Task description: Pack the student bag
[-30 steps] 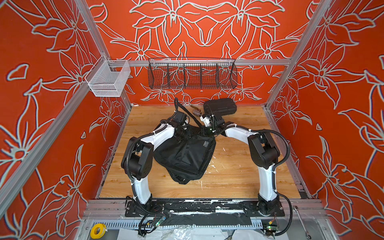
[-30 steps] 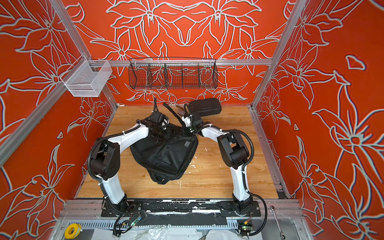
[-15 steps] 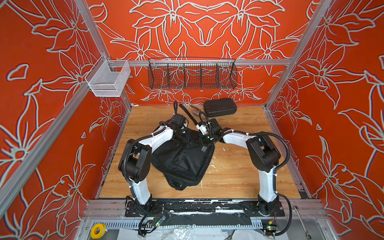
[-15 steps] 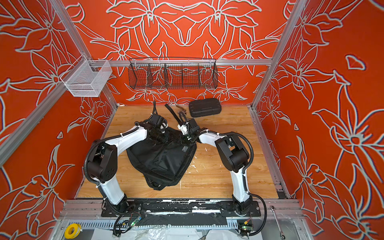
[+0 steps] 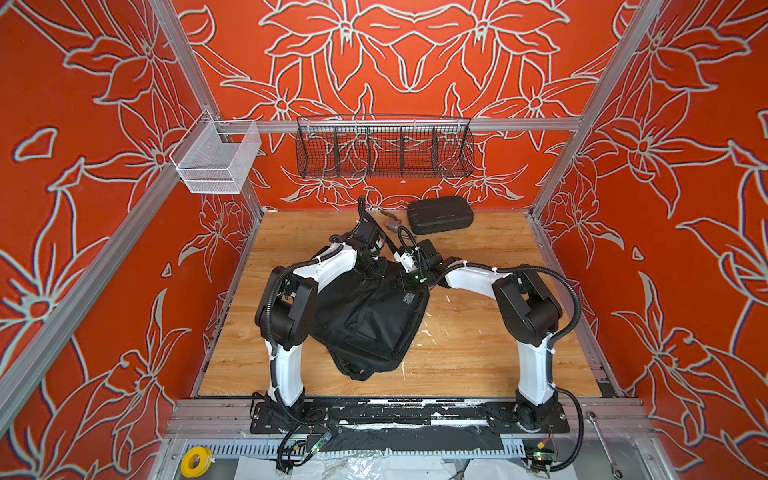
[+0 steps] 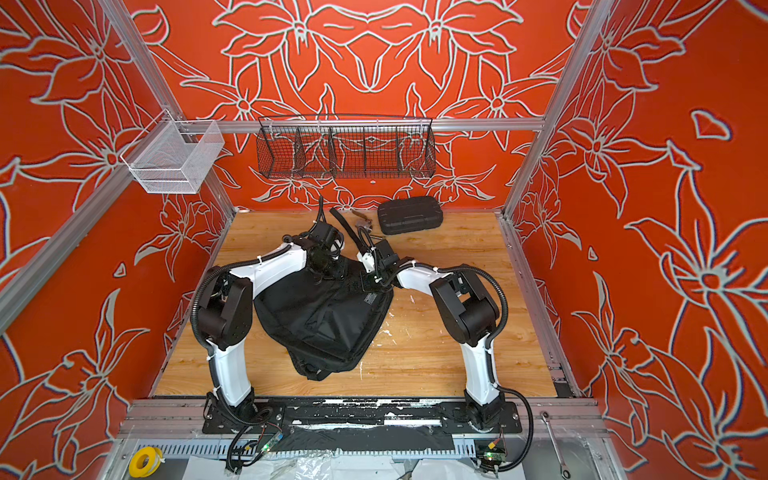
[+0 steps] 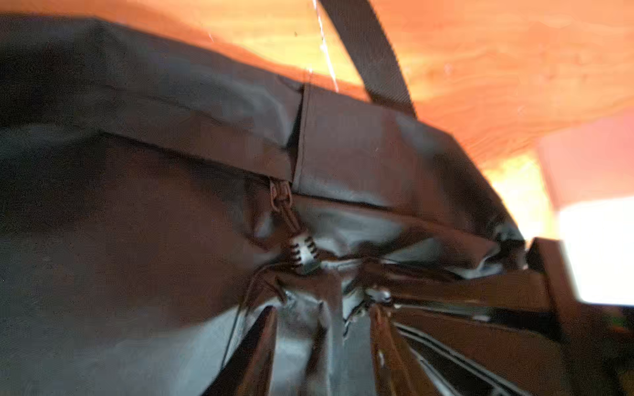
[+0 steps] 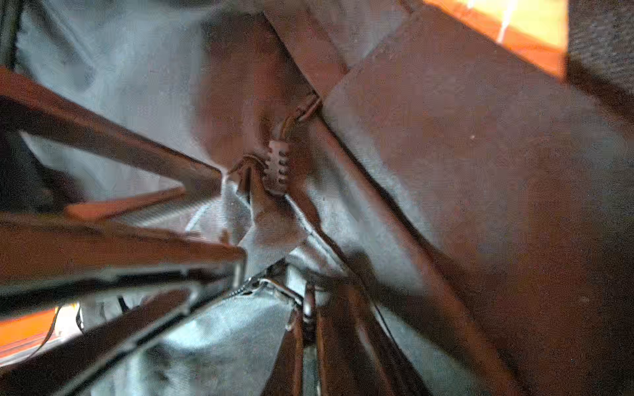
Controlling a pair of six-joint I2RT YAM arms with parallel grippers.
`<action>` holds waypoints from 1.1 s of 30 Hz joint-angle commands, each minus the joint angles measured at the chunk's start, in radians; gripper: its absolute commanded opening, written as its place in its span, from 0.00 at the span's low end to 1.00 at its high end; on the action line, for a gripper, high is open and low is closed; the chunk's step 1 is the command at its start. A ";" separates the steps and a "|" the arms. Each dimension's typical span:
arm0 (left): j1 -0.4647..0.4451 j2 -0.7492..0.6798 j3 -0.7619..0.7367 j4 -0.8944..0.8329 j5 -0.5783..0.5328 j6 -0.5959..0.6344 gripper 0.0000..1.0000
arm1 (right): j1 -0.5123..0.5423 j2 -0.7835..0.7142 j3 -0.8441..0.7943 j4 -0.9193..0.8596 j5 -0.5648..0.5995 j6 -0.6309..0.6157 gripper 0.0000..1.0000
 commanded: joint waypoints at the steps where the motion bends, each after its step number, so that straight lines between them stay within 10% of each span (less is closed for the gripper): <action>1: -0.008 -0.001 0.005 -0.038 0.034 0.091 0.45 | 0.002 -0.033 -0.038 0.013 0.025 0.032 0.00; 14: -0.037 0.108 0.129 -0.169 -0.070 0.168 0.44 | 0.022 -0.035 -0.047 0.060 0.006 0.029 0.00; 26: -0.032 0.183 0.218 -0.214 -0.109 0.100 0.06 | 0.037 -0.038 -0.073 0.071 0.001 0.032 0.00; 33: 0.016 0.171 0.233 -0.160 0.042 0.035 0.00 | 0.050 -0.040 -0.098 0.033 -0.010 0.022 0.00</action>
